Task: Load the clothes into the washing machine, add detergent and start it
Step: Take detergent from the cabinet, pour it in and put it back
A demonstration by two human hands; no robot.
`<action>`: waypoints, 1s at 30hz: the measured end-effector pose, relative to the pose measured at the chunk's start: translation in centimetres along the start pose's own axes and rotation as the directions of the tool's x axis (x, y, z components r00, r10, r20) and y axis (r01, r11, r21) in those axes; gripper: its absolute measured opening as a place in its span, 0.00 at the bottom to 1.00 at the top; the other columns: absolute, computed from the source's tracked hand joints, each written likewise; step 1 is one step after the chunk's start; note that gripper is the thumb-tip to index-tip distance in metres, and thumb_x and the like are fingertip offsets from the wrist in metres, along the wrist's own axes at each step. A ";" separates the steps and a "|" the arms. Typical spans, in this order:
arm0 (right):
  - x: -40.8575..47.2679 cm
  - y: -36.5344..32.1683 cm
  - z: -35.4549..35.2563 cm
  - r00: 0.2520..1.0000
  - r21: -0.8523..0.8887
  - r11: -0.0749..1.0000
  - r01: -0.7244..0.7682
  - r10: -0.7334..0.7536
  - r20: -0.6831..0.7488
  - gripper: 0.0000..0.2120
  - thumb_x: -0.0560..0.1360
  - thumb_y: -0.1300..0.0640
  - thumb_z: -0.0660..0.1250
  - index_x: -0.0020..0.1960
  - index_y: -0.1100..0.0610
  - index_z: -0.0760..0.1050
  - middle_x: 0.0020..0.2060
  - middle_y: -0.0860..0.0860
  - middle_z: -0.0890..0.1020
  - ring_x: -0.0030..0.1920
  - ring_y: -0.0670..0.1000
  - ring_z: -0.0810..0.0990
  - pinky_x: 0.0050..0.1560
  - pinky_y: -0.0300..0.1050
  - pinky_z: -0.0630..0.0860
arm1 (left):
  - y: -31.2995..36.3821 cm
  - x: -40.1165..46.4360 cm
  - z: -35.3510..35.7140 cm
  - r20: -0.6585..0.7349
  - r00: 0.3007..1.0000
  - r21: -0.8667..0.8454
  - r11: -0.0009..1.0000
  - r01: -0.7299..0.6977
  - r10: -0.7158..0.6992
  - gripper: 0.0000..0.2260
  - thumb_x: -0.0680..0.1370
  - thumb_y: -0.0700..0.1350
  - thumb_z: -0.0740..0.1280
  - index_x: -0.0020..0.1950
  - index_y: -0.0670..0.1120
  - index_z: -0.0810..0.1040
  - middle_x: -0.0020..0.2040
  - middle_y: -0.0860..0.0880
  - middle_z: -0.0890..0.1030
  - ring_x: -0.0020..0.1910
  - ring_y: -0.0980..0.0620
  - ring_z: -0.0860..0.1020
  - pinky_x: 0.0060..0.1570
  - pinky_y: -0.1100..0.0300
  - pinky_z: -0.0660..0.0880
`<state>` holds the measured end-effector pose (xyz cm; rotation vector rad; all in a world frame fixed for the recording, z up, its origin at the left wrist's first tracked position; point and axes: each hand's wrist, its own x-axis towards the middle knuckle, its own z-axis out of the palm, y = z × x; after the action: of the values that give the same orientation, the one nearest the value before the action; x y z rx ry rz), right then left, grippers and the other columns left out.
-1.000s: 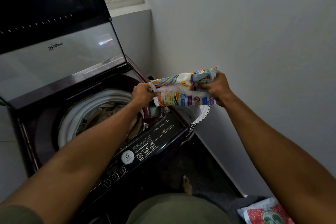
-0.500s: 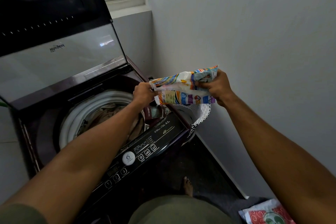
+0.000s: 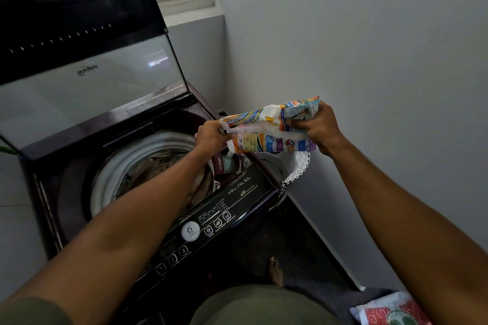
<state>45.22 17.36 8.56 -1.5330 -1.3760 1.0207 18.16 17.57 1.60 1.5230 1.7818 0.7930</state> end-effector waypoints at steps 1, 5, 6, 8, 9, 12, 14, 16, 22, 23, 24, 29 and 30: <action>0.1 0.0 0.0 1.000 -0.001 1.000 -0.005 0.005 0.004 0.28 0.58 0.53 0.83 0.55 0.61 0.80 0.48 0.53 0.86 0.49 0.51 0.85 0.49 0.54 0.83 | 0.1 0.0 -0.1 0.007 1.000 -0.024 1.000 -0.006 0.007 0.13 0.72 0.45 0.77 0.55 0.47 0.84 0.49 0.50 0.85 0.48 0.53 0.82 0.49 0.57 0.80; 0.2 -0.5 -0.2 0.999 0.003 1.000 -0.013 0.013 0.033 0.23 0.61 0.60 0.83 0.54 0.62 0.80 0.48 0.54 0.86 0.48 0.52 0.85 0.48 0.52 0.83 | 0.0 -0.3 -0.5 0.042 0.999 -0.125 0.992 -0.028 0.033 0.19 0.71 0.42 0.77 0.60 0.48 0.78 0.52 0.52 0.83 0.50 0.54 0.81 0.50 0.58 0.80; 0.3 -0.5 -0.2 0.999 0.007 1.000 -0.015 0.015 0.041 0.23 0.61 0.62 0.82 0.54 0.62 0.80 0.48 0.54 0.86 0.48 0.52 0.85 0.48 0.51 0.83 | -0.1 -0.4 -0.5 0.049 0.998 -0.128 0.991 -0.028 0.034 0.20 0.71 0.42 0.78 0.60 0.49 0.78 0.52 0.52 0.84 0.51 0.54 0.81 0.50 0.57 0.80; 0.4 -0.7 -0.2 0.998 0.003 1.000 -0.018 0.018 0.058 0.22 0.62 0.63 0.82 0.54 0.62 0.80 0.48 0.54 0.86 0.48 0.52 0.86 0.48 0.51 0.84 | -0.3 -0.4 -0.5 0.056 0.998 -0.090 0.996 -0.020 0.025 0.16 0.71 0.43 0.77 0.58 0.47 0.81 0.50 0.51 0.85 0.48 0.54 0.82 0.49 0.55 0.81; 0.5 -0.7 -0.3 0.998 -0.002 1.000 -0.018 0.018 0.066 0.22 0.62 0.63 0.82 0.54 0.62 0.80 0.48 0.54 0.86 0.48 0.52 0.86 0.48 0.51 0.84 | -0.4 -0.5 -0.4 0.057 0.998 -0.058 0.998 -0.018 0.022 0.13 0.72 0.43 0.76 0.56 0.46 0.83 0.49 0.49 0.85 0.45 0.54 0.82 0.48 0.55 0.81; 0.8 -0.8 -0.4 0.996 -0.014 1.000 -0.018 0.020 0.091 0.22 0.62 0.63 0.82 0.54 0.63 0.81 0.48 0.55 0.86 0.48 0.53 0.86 0.48 0.53 0.83 | -0.6 -0.5 -0.2 0.087 0.996 -0.030 1.000 -0.002 0.005 0.10 0.73 0.44 0.76 0.53 0.45 0.84 0.47 0.48 0.86 0.39 0.56 0.80 0.44 0.56 0.81; 1.0 -0.9 -0.5 0.994 -0.023 0.999 -0.026 0.028 0.101 0.22 0.62 0.63 0.82 0.55 0.63 0.80 0.48 0.55 0.86 0.48 0.53 0.86 0.48 0.53 0.84 | -0.8 -0.5 -0.3 0.113 0.993 -0.026 0.999 0.020 -0.017 0.10 0.72 0.44 0.76 0.52 0.46 0.85 0.46 0.49 0.86 0.39 0.55 0.81 0.45 0.54 0.82; 1.2 -0.8 -0.6 0.993 -0.021 0.999 -0.035 0.038 0.109 0.22 0.62 0.64 0.82 0.55 0.63 0.80 0.48 0.56 0.86 0.48 0.54 0.86 0.48 0.54 0.83 | -0.8 -0.6 -0.5 0.126 0.992 -0.036 0.999 0.016 -0.012 0.09 0.72 0.44 0.77 0.52 0.47 0.85 0.46 0.51 0.86 0.42 0.53 0.82 0.48 0.51 0.82; 1.6 -0.6 -0.7 0.991 -0.024 0.998 -0.058 0.060 0.118 0.22 0.63 0.65 0.81 0.55 0.62 0.81 0.48 0.56 0.86 0.48 0.55 0.86 0.49 0.57 0.83 | -0.5 -0.8 -1.1 0.128 0.991 -0.142 0.989 -0.030 0.048 0.14 0.71 0.41 0.77 0.52 0.54 0.79 0.49 0.53 0.85 0.48 0.55 0.83 0.49 0.53 0.82; 1.6 -0.6 -0.7 0.991 -0.022 0.998 -0.058 0.060 0.117 0.22 0.63 0.65 0.81 0.55 0.62 0.81 0.48 0.56 0.86 0.48 0.55 0.86 0.49 0.57 0.83 | -0.5 -0.8 -1.1 0.130 0.990 -0.137 0.990 -0.031 0.049 0.13 0.71 0.41 0.77 0.52 0.53 0.79 0.50 0.52 0.85 0.48 0.55 0.83 0.49 0.54 0.82; 1.5 -0.7 -0.7 0.991 -0.020 0.998 -0.056 0.058 0.119 0.22 0.63 0.65 0.81 0.55 0.62 0.81 0.48 0.56 0.86 0.48 0.55 0.86 0.49 0.57 0.83 | -0.5 -0.8 -1.1 0.136 0.990 -0.111 0.993 -0.032 0.047 0.12 0.72 0.41 0.76 0.53 0.50 0.81 0.50 0.50 0.85 0.46 0.56 0.83 0.49 0.54 0.82; 1.5 -0.8 -0.9 0.992 -0.022 0.998 -0.051 0.053 0.111 0.21 0.64 0.65 0.81 0.55 0.62 0.80 0.48 0.56 0.86 0.47 0.54 0.86 0.48 0.56 0.83 | -0.7 -0.4 -0.7 0.169 0.986 -0.009 1.000 -0.006 0.008 0.10 0.72 0.46 0.77 0.52 0.47 0.85 0.47 0.50 0.86 0.44 0.53 0.83 0.50 0.50 0.82; 1.5 -0.7 -1.0 0.993 -0.019 0.999 -0.049 0.050 0.110 0.21 0.64 0.65 0.81 0.55 0.62 0.80 0.48 0.56 0.86 0.47 0.54 0.86 0.49 0.57 0.83 | -0.7 -0.4 -0.7 0.170 0.986 -0.013 1.000 0.000 0.002 0.10 0.72 0.46 0.76 0.52 0.47 0.84 0.47 0.50 0.86 0.44 0.52 0.83 0.50 0.50 0.82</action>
<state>46.03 18.87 9.48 -1.5493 -1.4310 1.1419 17.21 17.07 1.50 1.5351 1.6481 0.6534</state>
